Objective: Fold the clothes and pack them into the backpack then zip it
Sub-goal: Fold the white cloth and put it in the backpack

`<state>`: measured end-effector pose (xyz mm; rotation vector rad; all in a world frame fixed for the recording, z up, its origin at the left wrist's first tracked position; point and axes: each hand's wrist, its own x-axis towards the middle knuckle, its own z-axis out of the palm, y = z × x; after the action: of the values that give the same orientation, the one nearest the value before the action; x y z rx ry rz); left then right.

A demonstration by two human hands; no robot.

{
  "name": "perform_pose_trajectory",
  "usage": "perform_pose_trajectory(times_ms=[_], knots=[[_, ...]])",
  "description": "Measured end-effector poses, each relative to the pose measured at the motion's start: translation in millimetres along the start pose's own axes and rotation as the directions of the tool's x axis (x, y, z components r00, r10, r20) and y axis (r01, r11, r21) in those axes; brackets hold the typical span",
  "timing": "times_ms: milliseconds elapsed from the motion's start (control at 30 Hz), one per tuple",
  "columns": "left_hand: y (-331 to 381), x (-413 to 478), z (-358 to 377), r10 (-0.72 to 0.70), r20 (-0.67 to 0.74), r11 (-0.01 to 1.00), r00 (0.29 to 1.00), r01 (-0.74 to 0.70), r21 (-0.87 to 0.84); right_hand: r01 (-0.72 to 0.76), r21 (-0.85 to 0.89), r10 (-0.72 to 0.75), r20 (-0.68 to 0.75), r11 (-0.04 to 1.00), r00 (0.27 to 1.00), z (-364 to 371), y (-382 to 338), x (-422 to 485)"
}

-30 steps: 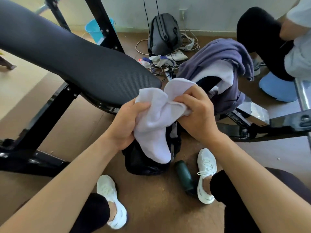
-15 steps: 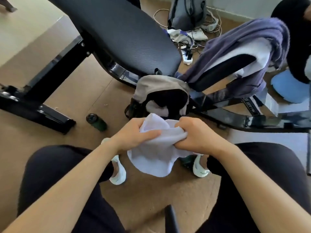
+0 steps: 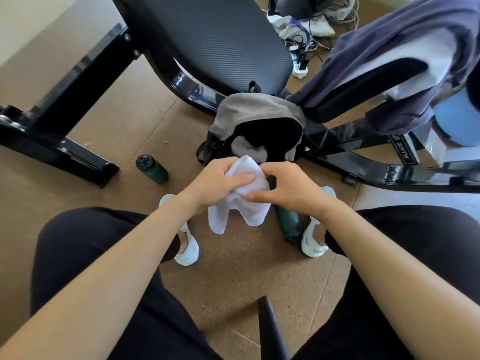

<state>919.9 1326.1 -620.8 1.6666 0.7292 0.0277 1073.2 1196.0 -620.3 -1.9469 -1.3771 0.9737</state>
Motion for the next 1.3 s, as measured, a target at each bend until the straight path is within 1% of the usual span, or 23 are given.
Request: perform_pose_trajectory(times_ms=[67,100,167,200,233,267,367,400,467,600,700,733,767,800,833,933,967,1033,1100,1200,1233,1300], knots=[[1,1,0,-0.001,0.0,1.0,1.0,0.001,-0.003,-0.024,0.049,0.023,0.021,0.999,1.0,1,0,2],[1,0,0,-0.018,0.009,0.999,1.0,0.018,-0.041,-0.03,0.07,0.028,0.029,0.997,0.999,2,0,2],[1,0,-2,-0.046,0.052,0.983,0.998,0.054,-0.178,-0.014,0.125,0.012,0.018,0.992,1.0,-1,-1,3],[1,-1,-4,-0.045,0.076,0.971,0.996,0.061,-0.231,0.003,0.159,-0.002,-0.004,0.987,1.0,-4,-1,3],[1,-1,-6,-0.042,0.09,0.968,0.995,0.063,-0.245,0.017,0.193,-0.01,-0.037,0.981,0.999,-8,1,3],[1,-1,-8,-0.037,0.089,0.975,0.995,0.055,-0.217,0.027,0.218,-0.01,-0.082,0.976,0.997,-12,2,3],[-4,-1,-9,-0.036,0.102,0.998,0.994,0.041,-0.04,0.036,0.264,0.035,-0.26,0.964,0.965,-27,9,6],[-6,0,-8,-0.054,0.098,0.998,0.994,0.053,0.015,0.033,0.269,0.059,-0.329,0.963,0.942,-32,13,7],[-13,2,-7,-0.095,0.082,0.991,0.992,0.086,0.106,0.011,0.261,0.117,-0.469,0.965,0.875,-41,21,10],[-33,10,-12,-0.164,0.101,0.941,0.981,0.126,0.313,-0.081,0.276,0.251,-0.663,0.958,0.705,-63,33,11],[-51,12,-15,-0.29,0.159,0.852,0.944,0.179,0.492,-0.075,0.374,0.347,-0.743,0.924,0.573,-76,44,9],[-55,12,-15,-0.297,0.167,0.837,0.94,0.172,0.519,-0.066,0.405,0.372,-0.749,0.912,0.548,-79,46,8],[-57,12,-14,-0.28,0.167,0.846,0.945,0.161,0.508,-0.068,0.415,0.382,-0.747,0.907,0.545,-81,46,7],[-57,13,-14,-0.243,0.148,0.872,0.959,0.15,0.465,-0.084,0.398,0.372,-0.733,0.914,0.569,-82,46,7],[-55,13,-14,-0.184,0.121,0.907,0.975,0.121,0.403,-0.108,0.356,0.343,-0.705,0.928,0.621,-81,43,6],[-42,14,-9,-0.029,0.045,0.963,0.999,0.016,0.267,-0.156,0.176,0.227,-0.523,0.972,0.822,-72,37,4],[-37,14,-6,-0.003,0.046,0.973,0.999,-0.008,0.231,-0.139,0.122,0.179,-0.453,0.983,0.873,-66,34,3],[-28,12,-1,0.029,0.081,0.987,0.996,-0.041,0.158,-0.057,0.07,0.076,-0.314,0.996,0.946,-54,31,3],[-22,11,2,0.058,0.117,0.991,0.991,-0.071,0.11,0.011,0.082,0.002,-0.16,0.997,0.987,-40,27,3],[-16,9,5,0.092,0.155,0.991,0.984,-0.105,0.077,0.046,0.051,-0.049,0.049,0.998,0.998,-23,24,5],[-15,9,5,0.1,0.171,0.99,0.98,-0.115,0.082,0.043,0.023,-0.045,0.091,0.999,0.995,-19,25,6],[-14,8,5,0.109,0.209,0.988,0.972,-0.129,0.086,-0.002,0.006,0.002,0.123,1.0,0.992,-15,25,7]])
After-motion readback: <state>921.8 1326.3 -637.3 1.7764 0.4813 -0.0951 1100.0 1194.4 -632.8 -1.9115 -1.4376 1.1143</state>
